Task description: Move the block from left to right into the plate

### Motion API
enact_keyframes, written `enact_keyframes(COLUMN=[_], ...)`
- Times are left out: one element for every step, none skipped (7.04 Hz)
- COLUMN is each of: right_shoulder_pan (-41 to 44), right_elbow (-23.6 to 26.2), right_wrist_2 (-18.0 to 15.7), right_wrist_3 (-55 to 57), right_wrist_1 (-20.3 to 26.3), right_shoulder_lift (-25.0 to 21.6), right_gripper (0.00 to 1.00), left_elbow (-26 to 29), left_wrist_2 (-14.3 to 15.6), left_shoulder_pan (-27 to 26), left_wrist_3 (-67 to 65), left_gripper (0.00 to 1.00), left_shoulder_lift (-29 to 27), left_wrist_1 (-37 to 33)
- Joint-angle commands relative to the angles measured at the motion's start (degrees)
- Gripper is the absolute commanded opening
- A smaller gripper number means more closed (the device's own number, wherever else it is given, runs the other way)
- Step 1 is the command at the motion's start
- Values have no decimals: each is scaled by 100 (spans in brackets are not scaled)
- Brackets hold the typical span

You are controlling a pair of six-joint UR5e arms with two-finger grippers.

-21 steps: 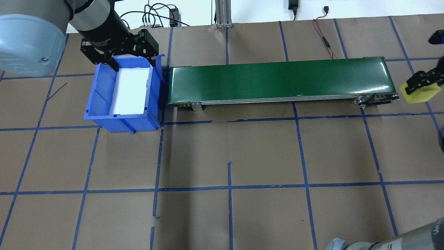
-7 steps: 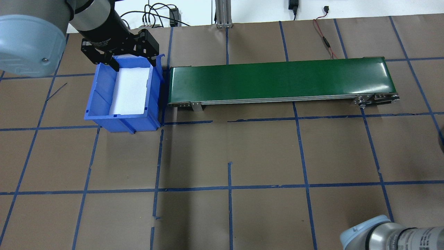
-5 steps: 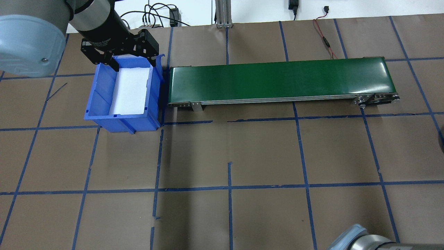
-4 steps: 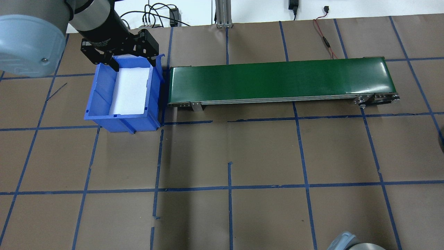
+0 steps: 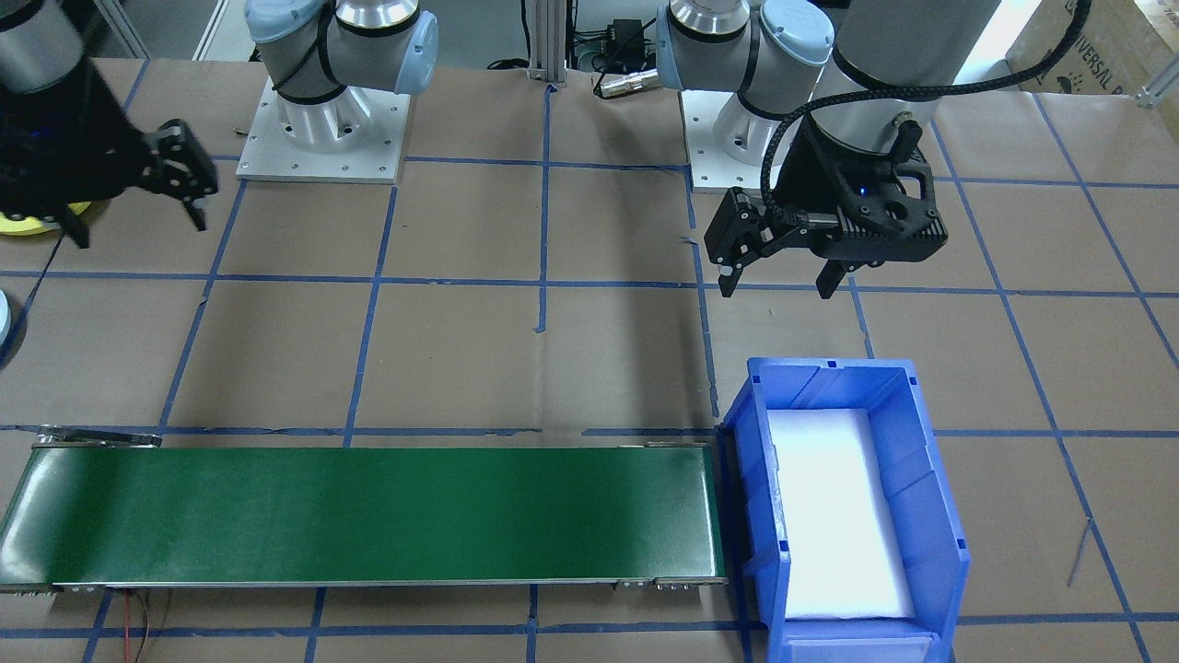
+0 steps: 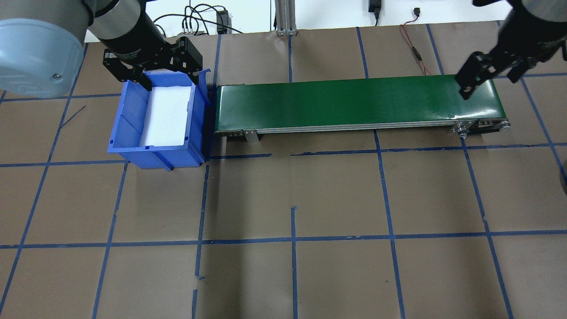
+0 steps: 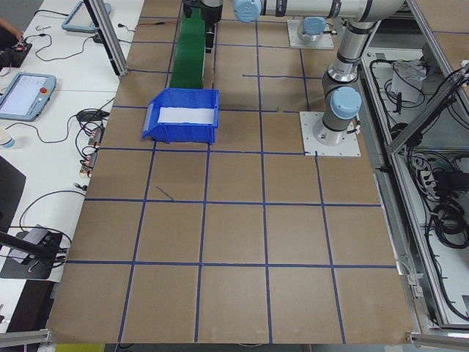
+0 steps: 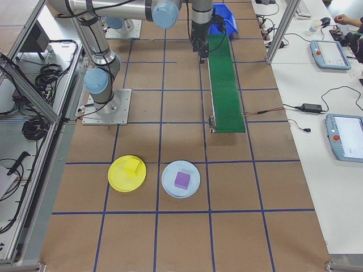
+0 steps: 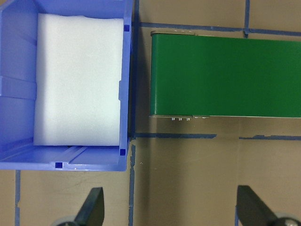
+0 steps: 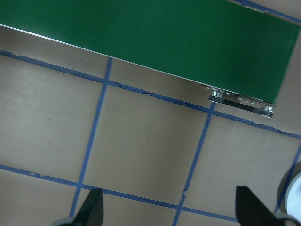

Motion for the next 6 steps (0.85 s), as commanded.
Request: enact_keyframes(right_shoulder_pan=[738,712,651,633,615,615], right_elbow=[-51,-25,-112,-226,-583,-1066], right_wrist_2=[737,759,594,531,365,76], right_wrist_3=[1652,1748,1636,1922,2090,2126], right_wrist_1=[41,76,172,556,612,960], right_shoulder_lift=[-200,-183,-192,-157,35,350], right_gripper=[100,100,100,100,100,100], left_elbow=[0,0,0,0,0,0], left_wrist_2=[0,0,0,0,0,0], left_shoulder_pan=[2,2,-7,-7,-7,-7], left_wrist_3=[0,0,0,0,0,0], left_gripper=[100,100,100,100,100,100], left_shoulder_lift=[0,0,0,0,0,0], left_wrist_1=[0,0,-9,-9,-9,-9])
